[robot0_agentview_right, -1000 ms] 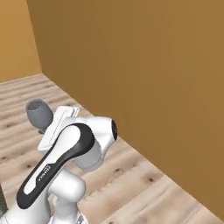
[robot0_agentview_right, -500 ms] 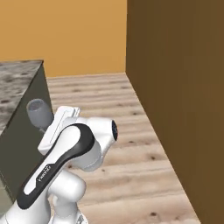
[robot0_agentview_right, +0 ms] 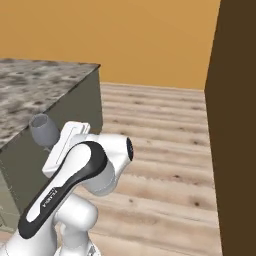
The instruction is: Retrieve the wine glasses from the counter and place one next to each plate.
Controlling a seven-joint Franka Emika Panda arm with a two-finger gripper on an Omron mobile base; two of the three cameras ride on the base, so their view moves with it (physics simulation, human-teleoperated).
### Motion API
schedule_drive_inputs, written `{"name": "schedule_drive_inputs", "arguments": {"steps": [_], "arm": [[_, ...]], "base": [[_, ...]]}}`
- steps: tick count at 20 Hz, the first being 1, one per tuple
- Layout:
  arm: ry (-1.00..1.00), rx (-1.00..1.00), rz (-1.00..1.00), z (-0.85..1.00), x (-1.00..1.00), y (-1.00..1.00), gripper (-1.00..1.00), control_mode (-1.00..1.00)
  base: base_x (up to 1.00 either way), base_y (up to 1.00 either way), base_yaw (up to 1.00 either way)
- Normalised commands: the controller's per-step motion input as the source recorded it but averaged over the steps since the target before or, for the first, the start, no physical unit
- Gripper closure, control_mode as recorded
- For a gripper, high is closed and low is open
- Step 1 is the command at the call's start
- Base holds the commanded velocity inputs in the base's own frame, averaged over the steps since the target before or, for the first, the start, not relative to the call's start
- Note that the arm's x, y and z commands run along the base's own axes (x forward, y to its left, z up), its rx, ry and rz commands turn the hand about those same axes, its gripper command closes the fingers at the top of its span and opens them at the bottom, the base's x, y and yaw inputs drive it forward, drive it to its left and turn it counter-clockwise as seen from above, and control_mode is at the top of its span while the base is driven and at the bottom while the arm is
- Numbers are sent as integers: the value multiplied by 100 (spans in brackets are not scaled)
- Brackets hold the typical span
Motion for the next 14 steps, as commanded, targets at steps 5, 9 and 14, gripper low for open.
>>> {"name": "schedule_drive_inputs", "arguments": {"steps": [5, 9, 14], "arm": [[0, 0, 0, 0, 0, 0, 100, 100], [0, 0, 0, 0, 0, 0, 100, 100], [0, 0, 0, 0, 0, 0, 100, 100]], "base": [[43, -87, 54], [68, -99, 42], [80, -100, 38]]}}
